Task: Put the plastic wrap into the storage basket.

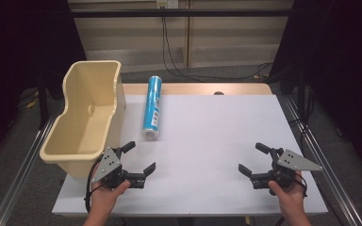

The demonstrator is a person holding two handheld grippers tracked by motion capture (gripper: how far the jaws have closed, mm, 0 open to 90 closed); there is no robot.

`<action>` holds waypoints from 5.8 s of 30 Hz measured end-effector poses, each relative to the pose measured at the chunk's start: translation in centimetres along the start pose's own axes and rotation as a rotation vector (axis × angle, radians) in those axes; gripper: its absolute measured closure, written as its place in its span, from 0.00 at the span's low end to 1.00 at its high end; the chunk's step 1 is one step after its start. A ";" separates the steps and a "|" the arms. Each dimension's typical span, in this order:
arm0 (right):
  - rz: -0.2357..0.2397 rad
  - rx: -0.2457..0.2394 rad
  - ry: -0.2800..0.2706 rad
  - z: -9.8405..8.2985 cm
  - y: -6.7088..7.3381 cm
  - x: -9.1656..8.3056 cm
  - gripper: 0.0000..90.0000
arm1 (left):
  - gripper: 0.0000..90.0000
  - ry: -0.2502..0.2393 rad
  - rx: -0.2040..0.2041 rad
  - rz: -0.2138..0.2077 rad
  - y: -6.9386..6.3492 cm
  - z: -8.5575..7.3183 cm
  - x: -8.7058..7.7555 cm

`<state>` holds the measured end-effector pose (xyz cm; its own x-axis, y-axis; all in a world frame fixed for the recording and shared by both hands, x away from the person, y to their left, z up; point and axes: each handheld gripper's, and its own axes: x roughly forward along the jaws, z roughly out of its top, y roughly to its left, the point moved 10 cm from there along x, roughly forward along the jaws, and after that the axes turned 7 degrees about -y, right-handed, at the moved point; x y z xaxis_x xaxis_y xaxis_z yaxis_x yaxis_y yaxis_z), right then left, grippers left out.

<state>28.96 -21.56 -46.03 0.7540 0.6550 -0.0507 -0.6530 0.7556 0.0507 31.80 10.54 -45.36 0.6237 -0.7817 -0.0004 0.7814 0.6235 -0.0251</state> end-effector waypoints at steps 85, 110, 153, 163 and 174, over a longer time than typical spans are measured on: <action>0.012 -0.027 0.010 -0.1 0.1 -0.2 0.01 | 0.00 0.597 -0.227 0.407 13.0 -5.6 12.7; 0.015 -0.032 0.014 -0.1 0.2 -0.1 0.01 | 0.25 0.781 -0.315 0.462 14.0 -8.1 13.2; 0.016 -0.038 0.014 -0.1 0.4 -0.1 0.01 | 0.32 0.892 -0.453 0.443 5.0 -8.4 4.6; 0.017 -0.037 0.016 -0.1 0.3 -0.1 0.01 | 0.31 0.887 -0.440 0.456 7.1 -6.6 6.6; 0.015 -0.041 0.020 -0.2 0.3 -0.1 0.01 | 0.29 0.893 -0.457 0.489 10.0 -5.8 10.6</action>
<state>28.71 -21.39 -46.19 0.7428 0.6657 -0.0704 -0.6668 0.7452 0.0107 46.07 8.41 -51.41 0.4802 -0.2983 -0.8249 0.2598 0.9466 -0.1910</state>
